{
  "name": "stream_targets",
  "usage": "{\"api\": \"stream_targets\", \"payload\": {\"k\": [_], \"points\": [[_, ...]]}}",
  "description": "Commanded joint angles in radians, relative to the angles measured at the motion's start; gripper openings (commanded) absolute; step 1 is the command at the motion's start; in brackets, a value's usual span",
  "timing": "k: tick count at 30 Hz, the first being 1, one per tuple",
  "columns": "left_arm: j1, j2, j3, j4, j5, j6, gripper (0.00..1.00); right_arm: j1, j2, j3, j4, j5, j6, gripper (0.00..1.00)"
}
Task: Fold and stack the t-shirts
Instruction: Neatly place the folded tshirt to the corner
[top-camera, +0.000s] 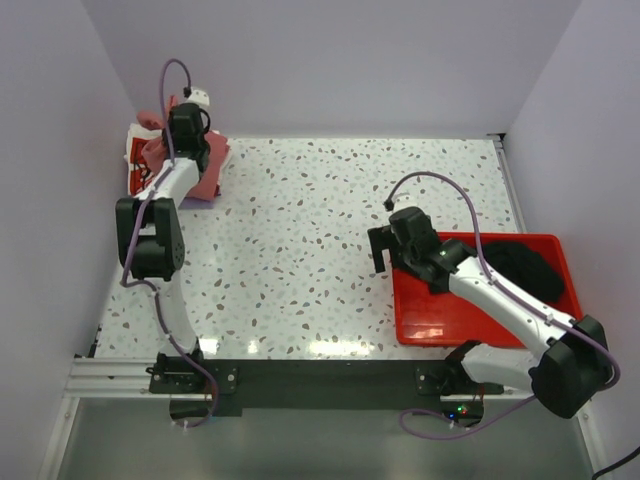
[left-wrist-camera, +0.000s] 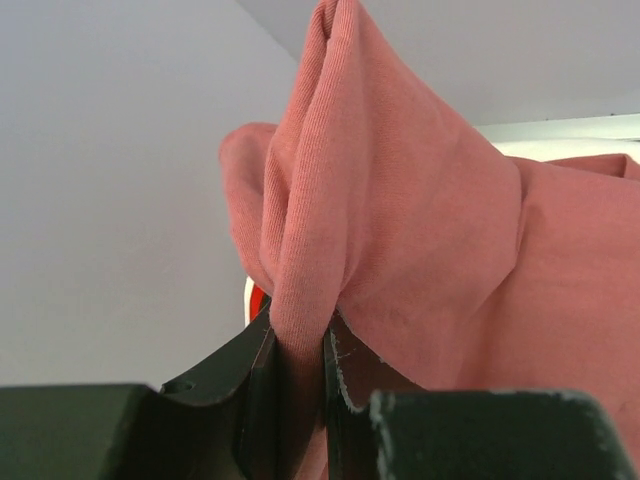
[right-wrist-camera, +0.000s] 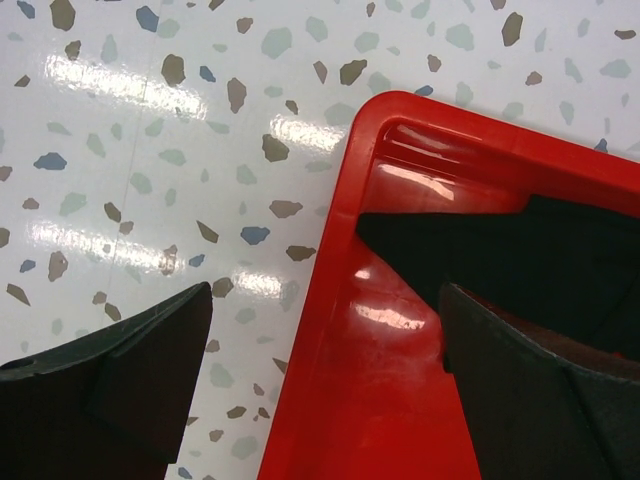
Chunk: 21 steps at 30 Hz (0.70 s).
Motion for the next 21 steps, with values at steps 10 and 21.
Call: {"api": "stream_targets", "payload": {"k": [10, 21], "points": [[0.120, 0.002, -0.021, 0.055, 0.082, -0.129, 0.02, 0.000, 0.070, 0.093, -0.023, 0.005, 0.034, 0.99], [0.150, -0.007, -0.059, 0.067, 0.066, -0.153, 0.11, 0.000, 0.104, 0.106, -0.016, -0.012, 0.025, 0.99]]}}
